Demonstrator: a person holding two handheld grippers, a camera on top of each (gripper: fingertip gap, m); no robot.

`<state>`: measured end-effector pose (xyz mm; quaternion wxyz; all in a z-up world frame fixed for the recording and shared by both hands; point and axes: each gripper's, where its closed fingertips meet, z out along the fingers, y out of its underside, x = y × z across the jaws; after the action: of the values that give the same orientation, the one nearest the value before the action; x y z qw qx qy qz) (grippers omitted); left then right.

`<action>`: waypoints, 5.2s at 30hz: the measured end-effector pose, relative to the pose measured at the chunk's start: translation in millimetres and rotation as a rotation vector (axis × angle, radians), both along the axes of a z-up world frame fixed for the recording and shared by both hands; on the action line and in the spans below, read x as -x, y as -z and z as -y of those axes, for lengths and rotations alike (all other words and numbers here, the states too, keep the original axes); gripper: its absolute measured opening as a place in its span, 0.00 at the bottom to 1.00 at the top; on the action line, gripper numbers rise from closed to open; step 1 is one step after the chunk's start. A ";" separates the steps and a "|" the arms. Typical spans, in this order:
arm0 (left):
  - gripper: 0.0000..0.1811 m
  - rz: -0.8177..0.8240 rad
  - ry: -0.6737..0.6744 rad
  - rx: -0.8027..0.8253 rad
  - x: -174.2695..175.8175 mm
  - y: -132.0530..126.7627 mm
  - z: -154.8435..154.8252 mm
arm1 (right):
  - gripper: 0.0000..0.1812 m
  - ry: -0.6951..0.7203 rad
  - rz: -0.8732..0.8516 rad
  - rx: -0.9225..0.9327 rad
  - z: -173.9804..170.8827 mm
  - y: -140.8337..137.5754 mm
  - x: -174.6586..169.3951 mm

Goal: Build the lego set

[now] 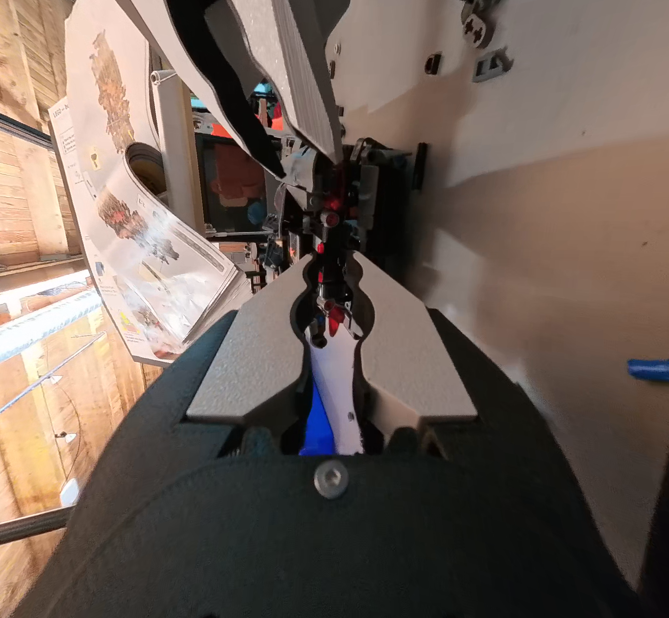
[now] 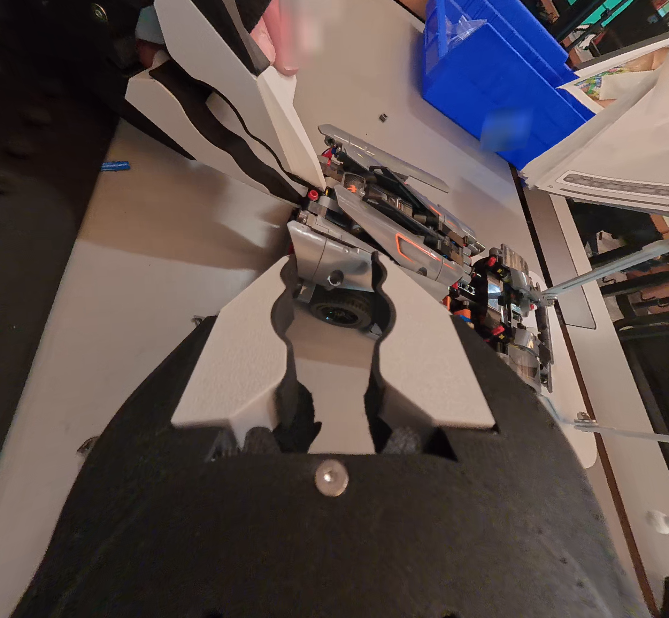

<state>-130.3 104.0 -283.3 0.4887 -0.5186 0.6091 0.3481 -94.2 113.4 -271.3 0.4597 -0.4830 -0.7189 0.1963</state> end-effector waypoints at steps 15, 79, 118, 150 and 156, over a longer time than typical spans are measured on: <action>0.13 0.082 0.042 0.058 -2.7 0.5 4.9 | 0.25 -0.008 -0.042 0.001 -1.0 -10.5 -2.7; 0.25 0.241 0.075 0.155 18.0 2.2 -6.6 | 0.18 -0.099 0.061 0.241 5.1 -7.9 10.9; 0.27 0.291 0.043 0.232 23.8 9.5 -18.1 | 0.00 0.076 0.043 0.169 -34.9 -2.2 14.3; 0.35 0.605 0.109 0.461 41.7 -0.4 -25.6 | 0.17 0.181 -0.035 0.336 -59.8 -6.4 -5.3; 0.34 0.637 0.142 0.541 48.6 5.8 -28.4 | 0.21 0.191 -0.051 0.395 -64.3 -5.8 -8.5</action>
<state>-178.9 132.4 -289.1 0.5215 -0.6665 0.5315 -0.0366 -85.7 177.7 -265.5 0.3910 -0.6245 -0.6054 0.3009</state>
